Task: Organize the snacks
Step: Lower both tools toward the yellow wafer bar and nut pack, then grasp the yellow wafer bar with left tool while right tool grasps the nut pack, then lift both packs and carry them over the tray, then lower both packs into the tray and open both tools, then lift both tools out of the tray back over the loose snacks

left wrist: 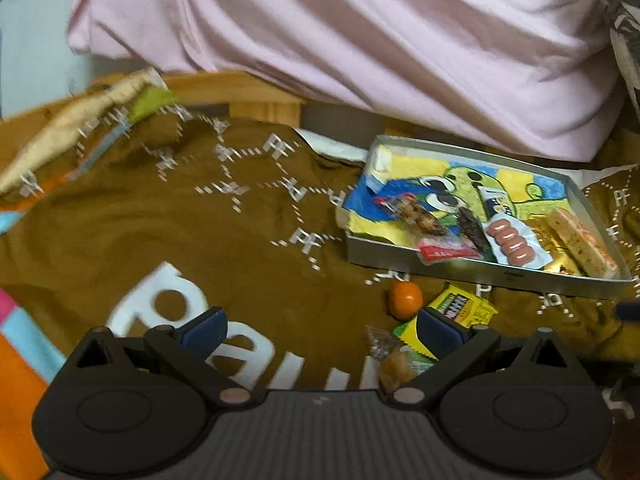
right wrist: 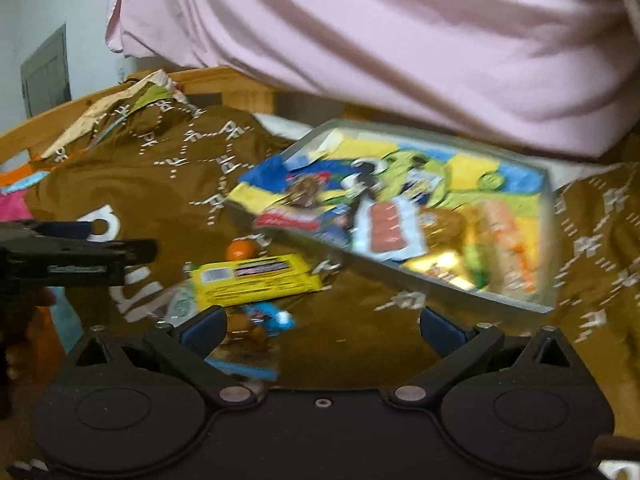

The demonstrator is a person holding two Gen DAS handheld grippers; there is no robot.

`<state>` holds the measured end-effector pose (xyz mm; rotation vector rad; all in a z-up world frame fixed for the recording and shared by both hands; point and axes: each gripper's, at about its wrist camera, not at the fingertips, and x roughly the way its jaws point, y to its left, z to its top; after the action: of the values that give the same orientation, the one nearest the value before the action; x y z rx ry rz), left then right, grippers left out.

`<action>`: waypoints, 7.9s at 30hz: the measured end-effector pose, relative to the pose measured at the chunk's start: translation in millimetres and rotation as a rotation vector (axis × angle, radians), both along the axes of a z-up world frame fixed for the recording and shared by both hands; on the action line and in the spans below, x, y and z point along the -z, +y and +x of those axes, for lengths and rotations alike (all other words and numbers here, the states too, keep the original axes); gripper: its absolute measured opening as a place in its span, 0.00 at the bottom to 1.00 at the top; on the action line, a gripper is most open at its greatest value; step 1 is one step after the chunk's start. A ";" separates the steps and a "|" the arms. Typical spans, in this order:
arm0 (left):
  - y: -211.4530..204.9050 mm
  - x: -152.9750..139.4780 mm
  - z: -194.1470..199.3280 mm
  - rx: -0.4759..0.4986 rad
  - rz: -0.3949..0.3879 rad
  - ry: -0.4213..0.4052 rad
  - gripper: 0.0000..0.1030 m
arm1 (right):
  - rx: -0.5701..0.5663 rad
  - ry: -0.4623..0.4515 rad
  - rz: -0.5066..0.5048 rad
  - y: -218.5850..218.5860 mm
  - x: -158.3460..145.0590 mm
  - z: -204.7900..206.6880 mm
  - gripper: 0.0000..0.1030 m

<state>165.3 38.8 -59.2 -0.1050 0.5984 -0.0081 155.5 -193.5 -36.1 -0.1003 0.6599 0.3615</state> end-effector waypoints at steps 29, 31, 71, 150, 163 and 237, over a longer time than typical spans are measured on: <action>-38.5 20.2 68.6 0.513 -0.062 0.180 0.68 | -0.123 0.183 0.016 50.5 57.1 40.9 0.80; -40.5 23.5 70.6 0.510 -0.043 0.215 0.61 | -0.127 0.182 -0.005 53.3 56.6 39.8 0.77; -39.0 17.5 49.2 0.395 0.047 0.277 0.52 | -0.133 0.276 -0.088 45.3 48.6 34.6 0.74; -89.7 -17.2 167.6 0.143 -0.151 -0.064 0.84 | 0.171 -0.271 -0.084 -52.9 3.7 136.7 0.90; -49.6 -73.2 94.7 0.024 -0.128 -0.249 1.00 | 0.180 -0.437 -0.036 -52.2 -48.4 78.4 0.99; 3.7 -41.9 -138.8 -0.115 0.045 0.003 1.00 | 0.091 -0.168 -0.070 12.1 -34.4 -127.9 0.99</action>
<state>26.5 42.5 -17.2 -0.0951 0.5948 0.1168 27.6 -181.4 -1.7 -0.1652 0.5086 0.2398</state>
